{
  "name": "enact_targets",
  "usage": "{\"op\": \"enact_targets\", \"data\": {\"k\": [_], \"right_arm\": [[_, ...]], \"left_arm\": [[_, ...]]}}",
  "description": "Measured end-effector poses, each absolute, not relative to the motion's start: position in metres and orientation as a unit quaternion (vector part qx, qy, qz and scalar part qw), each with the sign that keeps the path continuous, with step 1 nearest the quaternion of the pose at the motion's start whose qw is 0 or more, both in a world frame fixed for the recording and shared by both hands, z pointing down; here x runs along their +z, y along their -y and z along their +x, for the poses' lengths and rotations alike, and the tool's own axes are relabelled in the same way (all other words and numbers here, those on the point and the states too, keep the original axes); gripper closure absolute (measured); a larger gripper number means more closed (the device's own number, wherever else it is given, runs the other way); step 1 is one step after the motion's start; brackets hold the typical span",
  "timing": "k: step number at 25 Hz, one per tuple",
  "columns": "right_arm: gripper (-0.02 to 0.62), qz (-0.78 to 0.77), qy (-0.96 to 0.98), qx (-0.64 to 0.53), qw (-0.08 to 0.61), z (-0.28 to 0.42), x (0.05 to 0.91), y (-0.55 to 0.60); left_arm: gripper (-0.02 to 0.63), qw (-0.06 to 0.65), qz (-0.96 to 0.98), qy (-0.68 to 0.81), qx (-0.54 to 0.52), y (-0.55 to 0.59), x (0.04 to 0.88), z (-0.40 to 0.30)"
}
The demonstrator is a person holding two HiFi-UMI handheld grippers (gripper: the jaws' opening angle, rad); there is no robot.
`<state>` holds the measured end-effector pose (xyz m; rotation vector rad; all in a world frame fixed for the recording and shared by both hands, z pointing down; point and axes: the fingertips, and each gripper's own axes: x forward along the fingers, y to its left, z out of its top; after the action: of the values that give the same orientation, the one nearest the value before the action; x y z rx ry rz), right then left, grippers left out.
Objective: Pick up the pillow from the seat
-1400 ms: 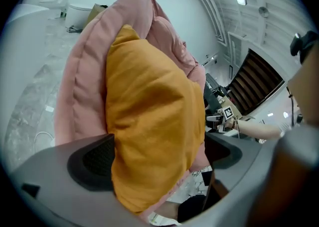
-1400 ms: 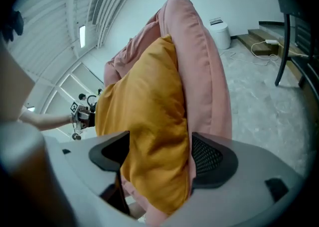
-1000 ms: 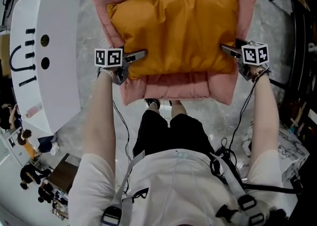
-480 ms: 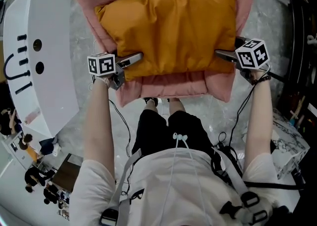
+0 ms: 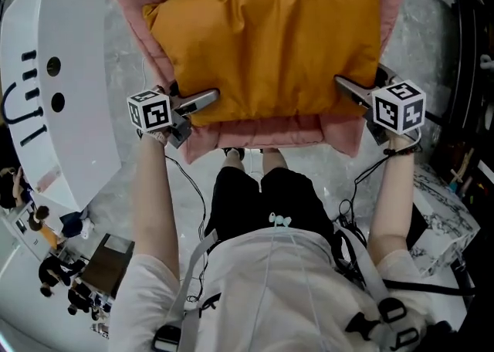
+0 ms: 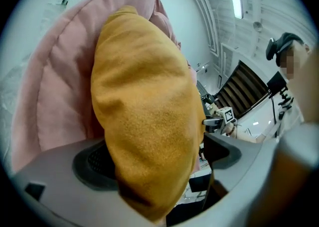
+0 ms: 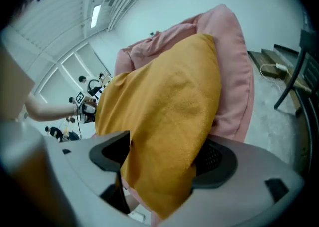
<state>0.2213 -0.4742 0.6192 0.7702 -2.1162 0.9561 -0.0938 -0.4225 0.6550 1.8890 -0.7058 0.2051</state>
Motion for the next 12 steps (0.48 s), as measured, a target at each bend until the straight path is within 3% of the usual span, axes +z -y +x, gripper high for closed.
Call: {"op": "enact_targets", "data": {"k": [5, 6, 7, 8, 12], "right_arm": [[0.232, 0.277, 0.8, 0.398, 0.353, 0.221, 0.675, 0.482], [0.274, 0.278, 0.799, 0.388, 0.365, 0.22, 0.679, 0.484], [0.317, 0.281, 0.798, 0.38, 0.373, 0.219, 0.68, 0.486], [0.349, 0.285, 0.798, 0.374, 0.377, 0.219, 0.679, 0.487], [0.442, 0.295, 0.808, 0.342, 0.379, 0.215, 0.656, 0.481]], "left_arm": [[0.072, 0.529, 0.774, 0.322, 0.132, 0.42, 0.687, -0.087], [0.096, 0.521, 0.769, 0.336, 0.152, 0.424, 0.694, -0.087], [0.178, 0.514, 0.765, 0.351, 0.167, 0.427, 0.699, -0.088], [0.212, 0.509, 0.761, 0.361, 0.176, 0.429, 0.701, -0.088], [0.298, 0.487, 0.77, 0.375, 0.171, 0.425, 0.687, -0.088]]}}
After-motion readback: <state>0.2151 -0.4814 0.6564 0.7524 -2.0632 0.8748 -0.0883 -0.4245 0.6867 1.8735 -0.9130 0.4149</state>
